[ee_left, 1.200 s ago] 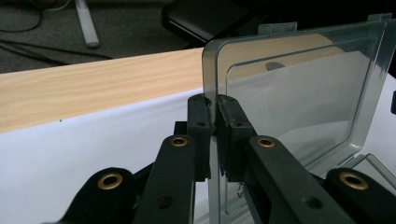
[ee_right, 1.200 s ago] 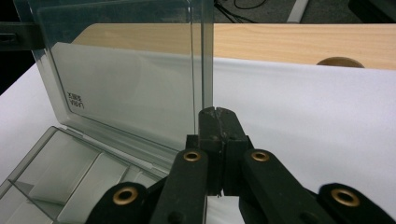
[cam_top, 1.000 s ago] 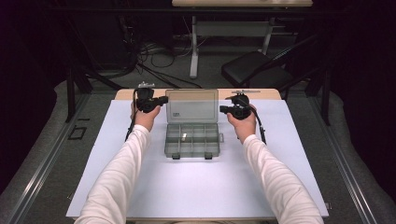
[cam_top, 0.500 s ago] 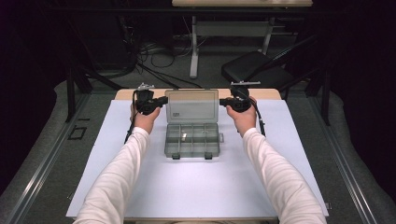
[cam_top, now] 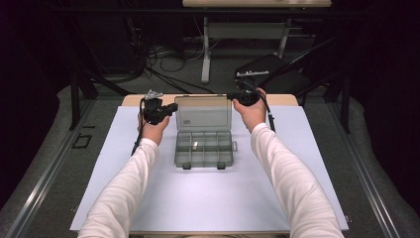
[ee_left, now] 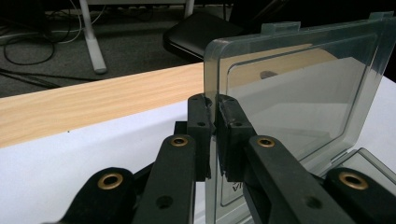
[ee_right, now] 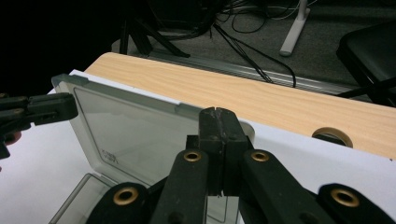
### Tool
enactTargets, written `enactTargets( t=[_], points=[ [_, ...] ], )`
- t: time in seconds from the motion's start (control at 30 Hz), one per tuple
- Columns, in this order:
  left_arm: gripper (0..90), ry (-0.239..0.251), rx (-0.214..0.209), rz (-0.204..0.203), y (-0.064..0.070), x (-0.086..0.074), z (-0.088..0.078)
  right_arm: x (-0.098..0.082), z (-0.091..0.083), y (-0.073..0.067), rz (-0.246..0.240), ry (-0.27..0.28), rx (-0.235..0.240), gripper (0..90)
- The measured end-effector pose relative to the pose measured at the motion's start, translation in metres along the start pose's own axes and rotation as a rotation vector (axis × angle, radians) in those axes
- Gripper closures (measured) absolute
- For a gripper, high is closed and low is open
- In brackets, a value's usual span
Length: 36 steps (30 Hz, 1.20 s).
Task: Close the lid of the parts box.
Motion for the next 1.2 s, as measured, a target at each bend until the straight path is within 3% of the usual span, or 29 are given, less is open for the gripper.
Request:
enactTargets(
  t=[0.27, 0.43, 0.67, 0.87, 1.1, 1.2],
  points=[
    [84.9, 0.024, 0.001, 0.005, 0.003, -0.002, -0.004, 0.014, 0.009, -0.008, -0.019, 0.012, -0.032, 90.0],
    [84.8, 0.028, -0.003, 0.005, 0.004, -0.004, -0.006, 0.018, 0.018, -0.005, -0.016, -0.002, -0.065, 90.0],
    [84.7, 0.034, -0.006, 0.004, 0.005, -0.005, -0.008, 0.012, 0.028, -0.001, 0.019, -0.050, -0.049, 90.0],
    [83.8, 0.030, -0.004, 0.005, 0.005, -0.006, -0.008, 0.010, 0.029, -0.004, 0.015, -0.060, -0.030, 90.0],
    [75.6, 0.001, 0.001, 0.009, 0.005, -0.009, -0.012, 0.009, 0.028, -0.006, 0.009, -0.061, -0.024, 90.0],
    [69.0, -0.002, 0.006, -0.007, 0.004, -0.010, -0.018, 0.009, 0.027, -0.007, 0.011, -0.062, -0.022, 90.0]
  ],
)
Point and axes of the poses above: each handheld gripper's, and its own axes: z roughly forward along the jaws, x roughly out of its top, y roughly to its right, the point moved 4 cm from there along z, roughly forward along the jaws, and after that the axes turned 10 degrees about z, right-handed, at the moved point
